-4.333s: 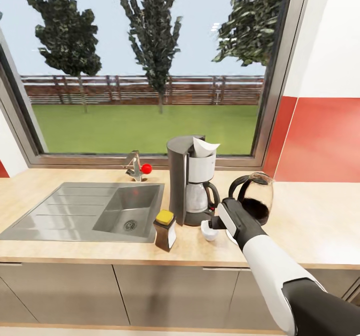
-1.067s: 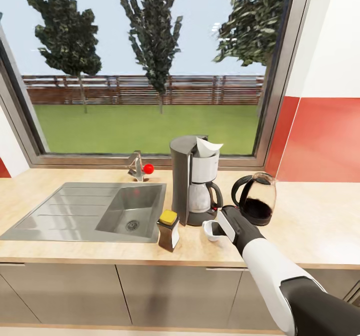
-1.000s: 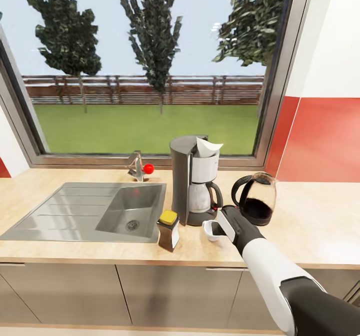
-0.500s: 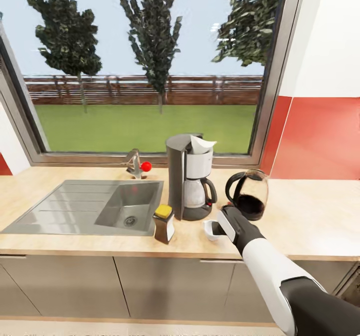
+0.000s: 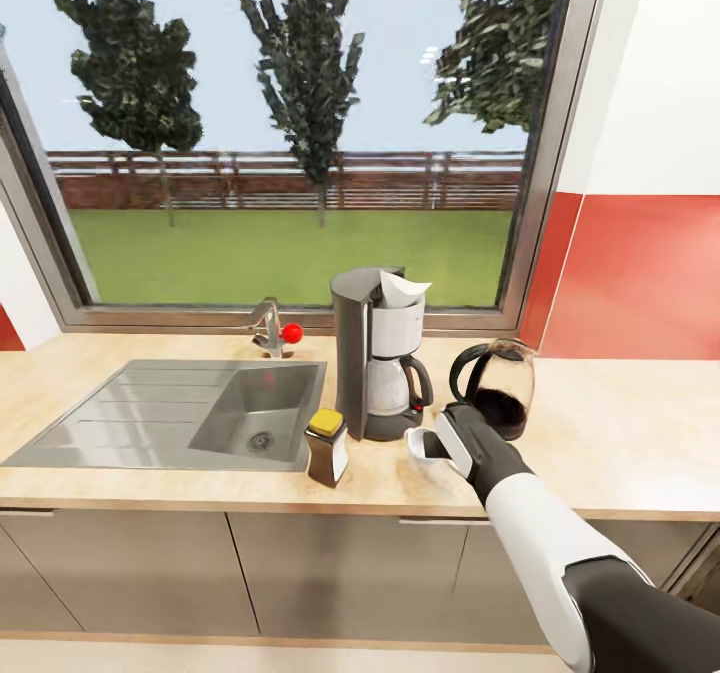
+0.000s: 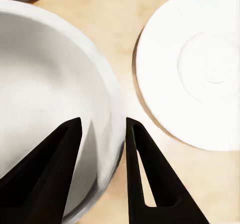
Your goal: Set up a coffee station on the kitchen countertop: keep the coffee maker on the countertop, move the bottle of coffee from the kitchen shelf to the counter next to the coffee maker, place a paper coffee filter on top of the coffee maker, put the saucer next to the coffee maker with the coffee cup on the saucer, and place the electric kettle next to the coffee maker.
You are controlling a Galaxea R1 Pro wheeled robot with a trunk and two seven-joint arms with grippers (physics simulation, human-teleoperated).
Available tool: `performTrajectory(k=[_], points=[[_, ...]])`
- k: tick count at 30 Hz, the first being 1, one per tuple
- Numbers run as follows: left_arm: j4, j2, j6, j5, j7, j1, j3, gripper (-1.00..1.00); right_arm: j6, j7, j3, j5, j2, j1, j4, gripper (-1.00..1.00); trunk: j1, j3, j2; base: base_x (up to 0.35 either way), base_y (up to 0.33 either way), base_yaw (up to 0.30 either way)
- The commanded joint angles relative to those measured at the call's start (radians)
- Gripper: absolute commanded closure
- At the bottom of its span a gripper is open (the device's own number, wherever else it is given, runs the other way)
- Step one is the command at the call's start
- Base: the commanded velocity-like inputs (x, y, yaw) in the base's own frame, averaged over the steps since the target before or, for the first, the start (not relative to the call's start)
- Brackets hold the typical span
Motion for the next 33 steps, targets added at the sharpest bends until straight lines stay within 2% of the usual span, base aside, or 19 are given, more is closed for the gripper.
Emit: performTrajectory(k=[1,14,33], points=[[-0.003,0.0,0.006,0.011,0.004,0.0,-0.009,-1.0,0.003,-0.01,0.005,-0.011,-0.001,-0.001,-0.004,1.0,0.0,-0.002,-0.002,0.0,0.0,0.0],[-0.003,0.0,0.008,0.011,0.004,0.0,-0.009,-1.0,0.005,-0.01,0.005,-0.01,-0.001,-0.001,-0.008,1.0,0.0,-0.002,-0.002,0.07,-0.114,0.0],[-0.003,0.0,0.01,0.011,0.005,0.0,-0.008,-1.0,0.005,-0.01,0.008,-0.007,-0.002,-0.001,-0.002,1.0,0.0,-0.002,-0.002,0.004,-0.103,0.0]])
